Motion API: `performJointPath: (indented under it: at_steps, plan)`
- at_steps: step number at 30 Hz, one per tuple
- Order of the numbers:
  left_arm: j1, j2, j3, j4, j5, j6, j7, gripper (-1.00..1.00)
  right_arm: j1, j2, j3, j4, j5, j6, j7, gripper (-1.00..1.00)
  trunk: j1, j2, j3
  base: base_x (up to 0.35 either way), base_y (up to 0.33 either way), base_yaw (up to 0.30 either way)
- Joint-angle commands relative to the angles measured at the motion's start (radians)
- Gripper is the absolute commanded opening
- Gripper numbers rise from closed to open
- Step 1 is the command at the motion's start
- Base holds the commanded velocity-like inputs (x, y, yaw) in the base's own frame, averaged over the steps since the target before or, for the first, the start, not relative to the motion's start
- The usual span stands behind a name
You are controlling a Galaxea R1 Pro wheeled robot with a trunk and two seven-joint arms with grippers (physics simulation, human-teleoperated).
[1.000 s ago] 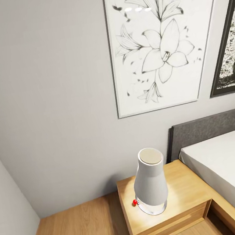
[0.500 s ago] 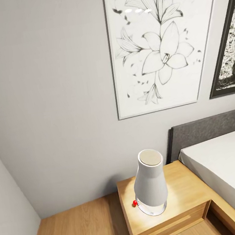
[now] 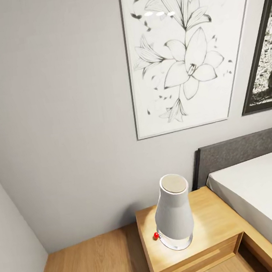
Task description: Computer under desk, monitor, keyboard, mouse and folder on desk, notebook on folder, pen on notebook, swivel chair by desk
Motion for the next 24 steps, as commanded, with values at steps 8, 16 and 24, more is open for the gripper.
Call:
performJointPath:
  at_steps: [8, 16, 24]
  plan:
    - [0.000, -0.042, -0.012, -0.058, 0.004, -0.066, 0.000, 1.00, 0.000, -0.002, -0.001, -0.079, 0.002, -0.029, -0.007, 1.00, -0.031, 0.055, 0.024, 0.000, 0.000, 0.000]
    - [0.000, -0.058, -0.016, -0.129, 0.007, -0.079, 0.000, 1.00, 0.000, -0.004, -0.003, -0.102, 0.000, -0.100, -0.007, 1.00, -0.061, 0.111, 0.049, 0.000, 0.000, 0.000]
    - [0.000, -0.050, -0.014, -0.140, 0.009, -0.080, 0.000, 1.00, 0.000, -0.008, -0.005, -0.100, -0.002, -0.111, -0.007, 1.00, -0.061, 0.111, 0.049, 0.000, 0.000, 0.000]
